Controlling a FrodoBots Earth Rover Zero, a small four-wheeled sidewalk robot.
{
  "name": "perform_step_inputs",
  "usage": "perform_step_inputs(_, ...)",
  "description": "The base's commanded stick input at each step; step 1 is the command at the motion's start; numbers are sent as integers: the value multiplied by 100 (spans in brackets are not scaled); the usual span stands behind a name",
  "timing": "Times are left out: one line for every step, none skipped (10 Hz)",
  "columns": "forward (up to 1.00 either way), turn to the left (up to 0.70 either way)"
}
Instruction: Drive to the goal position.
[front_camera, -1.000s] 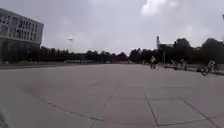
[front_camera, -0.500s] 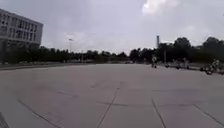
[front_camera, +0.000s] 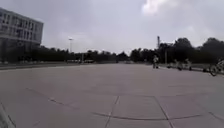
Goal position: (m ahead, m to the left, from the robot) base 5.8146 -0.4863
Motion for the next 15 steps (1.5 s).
perform_step_inputs(70,0)
perform_step_inputs(70,0)
perform_step_inputs(70,0)
perform_step_inputs(70,0)
perform_step_inputs(70,0)
perform_step_inputs(70,0)
perform_step_inputs(70,0)
perform_step_inputs(70,0)
perform_step_inputs(70,0)
perform_step_inputs(70,0)
perform_step_inputs(70,0)
perform_step_inputs(70,0)
perform_step_inputs(70,0)
perform_step_inputs(70,0)
perform_step_inputs(70,0)
